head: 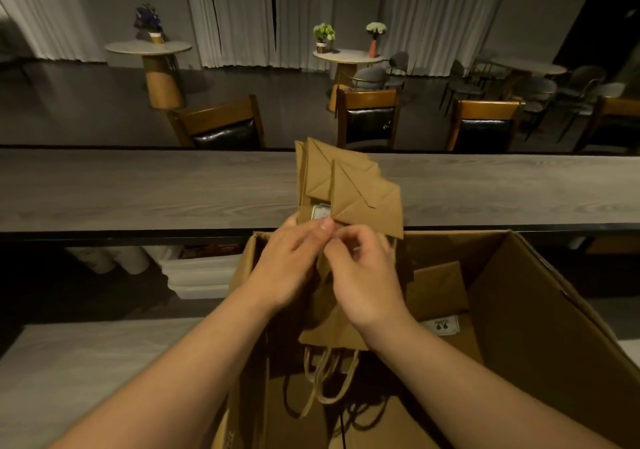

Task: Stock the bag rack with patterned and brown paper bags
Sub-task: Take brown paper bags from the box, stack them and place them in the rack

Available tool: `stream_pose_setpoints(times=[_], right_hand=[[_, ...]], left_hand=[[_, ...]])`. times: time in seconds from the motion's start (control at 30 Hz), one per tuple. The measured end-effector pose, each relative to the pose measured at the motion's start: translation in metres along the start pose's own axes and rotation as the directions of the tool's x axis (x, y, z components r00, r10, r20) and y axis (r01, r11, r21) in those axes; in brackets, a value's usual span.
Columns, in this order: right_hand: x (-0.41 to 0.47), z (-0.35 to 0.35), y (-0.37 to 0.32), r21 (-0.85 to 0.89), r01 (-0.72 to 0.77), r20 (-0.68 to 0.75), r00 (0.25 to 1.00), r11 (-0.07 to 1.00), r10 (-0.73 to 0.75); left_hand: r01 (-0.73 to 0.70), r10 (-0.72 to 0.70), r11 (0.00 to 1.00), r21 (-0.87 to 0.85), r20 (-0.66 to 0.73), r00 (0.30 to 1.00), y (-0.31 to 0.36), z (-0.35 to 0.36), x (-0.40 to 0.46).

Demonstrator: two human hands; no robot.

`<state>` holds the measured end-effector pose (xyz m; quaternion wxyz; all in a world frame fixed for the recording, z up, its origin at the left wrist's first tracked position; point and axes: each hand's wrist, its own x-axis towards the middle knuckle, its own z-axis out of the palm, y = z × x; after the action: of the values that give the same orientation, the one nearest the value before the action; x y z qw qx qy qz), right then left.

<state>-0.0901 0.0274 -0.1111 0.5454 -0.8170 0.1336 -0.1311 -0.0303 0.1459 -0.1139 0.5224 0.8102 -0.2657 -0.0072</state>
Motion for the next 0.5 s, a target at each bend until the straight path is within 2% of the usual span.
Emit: stream_pose_setpoints(times=[0.03, 0.1, 0.2, 0.27, 0.33, 0.37, 0.4, 0.43, 0.47, 0.5], right_hand=[[0.002, 0.003, -0.001, -0.026, 0.023, 0.036, 0.999, 0.999, -0.022], [0.005, 0.002, -0.001, 0.035, 0.017, 0.087, 0.996, 0.999, -0.020], [0.013, -0.013, 0.003, 0.162, -0.085, 0.188, 0.981, 0.983, 0.054], [0.023, -0.031, 0.009, 0.283, -0.145, 0.169, 0.981, 0.948, 0.100], [0.041, -0.053, 0.020, 0.319, -0.183, 0.072, 0.983, 0.930, 0.169], [0.052, -0.065, 0.028, 0.240, -0.215, 0.023, 0.976, 0.946, 0.216], [0.064, -0.079, 0.038, 0.083, -0.269, -0.013, 0.962, 0.959, 0.271], [0.075, -0.093, 0.054, -0.148, -0.326, -0.024, 0.945, 0.934, 0.326], [0.085, -0.107, 0.073, -0.408, -0.344, -0.012, 0.928, 0.845, 0.372], [0.093, -0.119, 0.093, -0.630, -0.316, -0.004, 0.914, 0.709, 0.405]], left_hand=[[-0.007, 0.007, 1.000, 0.004, 0.010, 1.000, -0.001, -0.001, 0.000], [0.020, -0.020, 1.000, 0.024, 0.030, 0.999, -0.002, -0.002, 0.000], [0.122, -0.122, 0.991, 0.058, -0.004, 0.993, -0.004, -0.001, 0.004], [0.163, -0.159, 0.977, 0.139, -0.040, 0.986, -0.003, 0.000, 0.006], [0.177, -0.167, 0.973, 0.148, -0.074, 0.983, -0.003, 0.001, 0.008], [0.184, -0.174, 0.974, 0.134, -0.086, 0.981, -0.004, 0.000, 0.008], [0.192, -0.182, 0.976, 0.105, -0.095, 0.979, -0.003, 0.000, 0.008], [0.196, -0.189, 0.978, 0.068, -0.099, 0.977, -0.002, 0.000, 0.008], [0.192, -0.188, 0.981, 0.033, -0.100, 0.977, 0.000, -0.001, 0.007], [0.178, -0.176, 0.984, 0.013, -0.097, 0.980, 0.001, -0.001, 0.007]])
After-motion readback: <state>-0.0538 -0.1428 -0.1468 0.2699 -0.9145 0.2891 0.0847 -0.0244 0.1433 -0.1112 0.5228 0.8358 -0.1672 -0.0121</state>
